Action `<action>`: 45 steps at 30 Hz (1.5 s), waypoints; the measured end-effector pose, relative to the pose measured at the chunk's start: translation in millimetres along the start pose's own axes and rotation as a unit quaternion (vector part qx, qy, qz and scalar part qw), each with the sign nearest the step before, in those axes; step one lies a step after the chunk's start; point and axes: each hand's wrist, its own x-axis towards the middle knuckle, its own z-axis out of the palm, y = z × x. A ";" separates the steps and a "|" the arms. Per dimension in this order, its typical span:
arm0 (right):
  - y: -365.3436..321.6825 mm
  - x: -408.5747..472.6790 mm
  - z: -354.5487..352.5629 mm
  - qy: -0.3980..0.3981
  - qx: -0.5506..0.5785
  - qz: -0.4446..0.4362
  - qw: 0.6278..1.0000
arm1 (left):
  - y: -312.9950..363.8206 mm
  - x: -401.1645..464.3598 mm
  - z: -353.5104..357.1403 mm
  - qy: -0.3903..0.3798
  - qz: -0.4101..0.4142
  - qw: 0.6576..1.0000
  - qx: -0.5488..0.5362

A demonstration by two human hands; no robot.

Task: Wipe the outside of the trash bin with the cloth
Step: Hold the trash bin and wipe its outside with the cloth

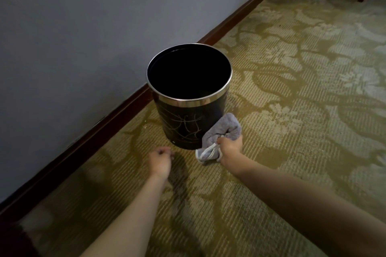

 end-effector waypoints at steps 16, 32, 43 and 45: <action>-15.4 -9.5 -12.7 -0.049 0.087 0.019 0.995 | -2.5 5.1 -13.2 0.007 -0.035 0.999 -0.011; -30.4 -37.9 10.6 -0.152 0.124 0.118 0.973 | 17.6 -4.0 -8.0 -0.008 0.003 1.000 -0.029; 4.4 11.4 2.4 -0.022 0.037 0.053 0.998 | 17.4 -5.9 -7.5 0.002 -0.012 0.999 -0.037; 8.0 13.9 1.3 -0.016 0.023 0.034 0.999 | 15.5 -7.4 -8.4 -0.003 -0.014 0.999 -0.037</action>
